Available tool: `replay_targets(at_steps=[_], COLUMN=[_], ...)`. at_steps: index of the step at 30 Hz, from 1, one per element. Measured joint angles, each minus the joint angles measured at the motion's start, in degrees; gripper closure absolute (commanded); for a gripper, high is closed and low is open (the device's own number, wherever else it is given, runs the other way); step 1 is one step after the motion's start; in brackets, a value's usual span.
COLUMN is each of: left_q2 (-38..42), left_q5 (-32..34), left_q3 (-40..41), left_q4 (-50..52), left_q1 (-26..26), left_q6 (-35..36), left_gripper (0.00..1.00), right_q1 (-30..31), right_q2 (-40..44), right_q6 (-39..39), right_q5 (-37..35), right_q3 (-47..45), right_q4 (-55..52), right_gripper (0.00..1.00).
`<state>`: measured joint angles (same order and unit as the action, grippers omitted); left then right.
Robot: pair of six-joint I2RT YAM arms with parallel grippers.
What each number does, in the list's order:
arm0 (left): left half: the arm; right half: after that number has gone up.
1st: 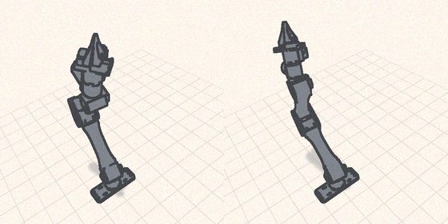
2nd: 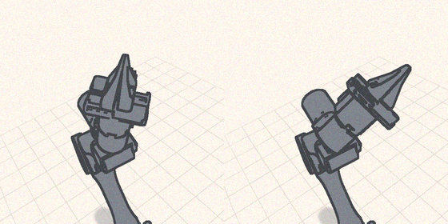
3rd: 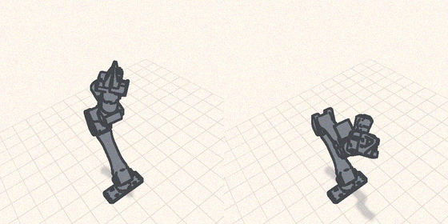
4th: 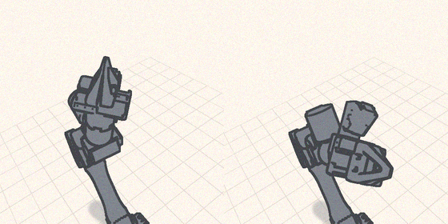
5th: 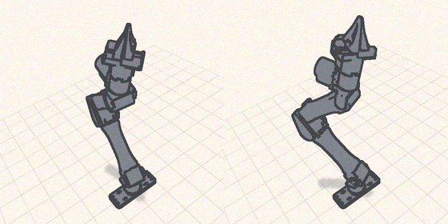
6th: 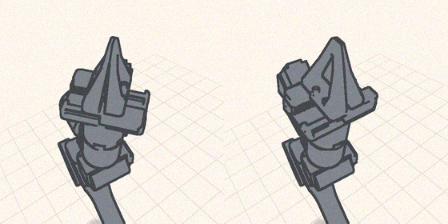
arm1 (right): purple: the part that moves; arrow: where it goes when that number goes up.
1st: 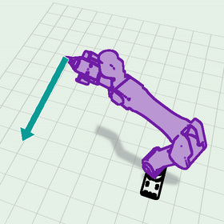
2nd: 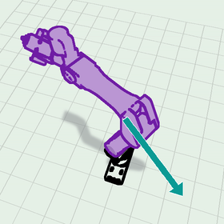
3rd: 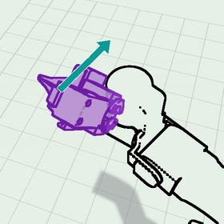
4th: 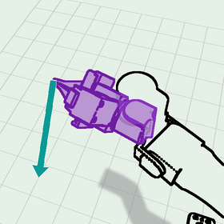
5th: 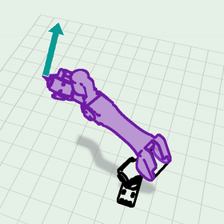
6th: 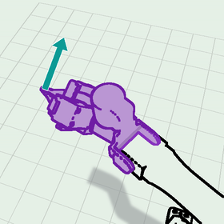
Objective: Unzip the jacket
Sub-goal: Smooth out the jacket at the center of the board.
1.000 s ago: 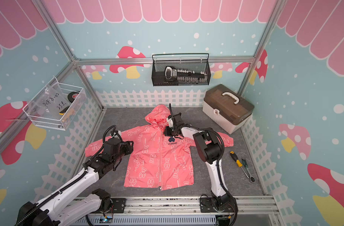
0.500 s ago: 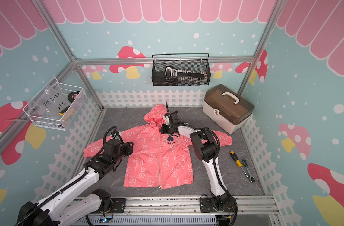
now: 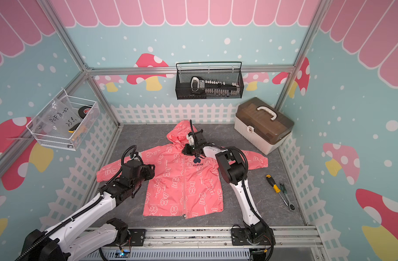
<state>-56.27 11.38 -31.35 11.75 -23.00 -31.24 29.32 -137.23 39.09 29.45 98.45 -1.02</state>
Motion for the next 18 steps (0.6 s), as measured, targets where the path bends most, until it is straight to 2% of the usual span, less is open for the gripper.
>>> replay_targets(at_steps=[2, 5, 6, 11, 14, 16, 18], left_q2=[0.0, 0.3, 0.5, 4.2, 7.9, 10.1, 12.3], left_q5=[0.0, -0.3, -0.3, -0.4, -0.4, -0.4, 0.2], left_q3=[0.1, 0.4, 0.5, 0.6, 0.6, 0.6, 0.6], left_q4=[0.0, 0.1, 0.2, 0.3, -0.3, -1.4, -3.9], left_q1=[0.0, 0.0, 0.0, 0.0, 0.0, 0.0, 0.0], left_q6=[0.1, 0.5, 1.0, 3.5, 6.4, 8.2, 9.6], left_gripper=[0.43, 0.2, 0.16, 0.11, 0.09, 0.02, 0.01], right_q1=[0.0, 0.0, 0.0, -0.1, -0.5, -1.0, -1.6], right_q2=[0.0, 0.5, 1.3, 11.2, 20.9, 28.7, 37.0], right_q6=[0.0, -0.4, -1.0, -5.8, -9.9, -13.3, -17.0], right_q5=[0.0, 0.1, -0.2, -2.5, -5.0, -7.5, -10.6], right_q3=[0.0, -1.0, -2.1, -10.5, -15.0, -17.4, -20.2], right_q4=[0.2, 1.0, 1.1, -3.1, -6.1, -7.7, -8.2], right_gripper=[1.0, 1.0, 0.99, 0.96, 0.95, 0.93, 0.91])
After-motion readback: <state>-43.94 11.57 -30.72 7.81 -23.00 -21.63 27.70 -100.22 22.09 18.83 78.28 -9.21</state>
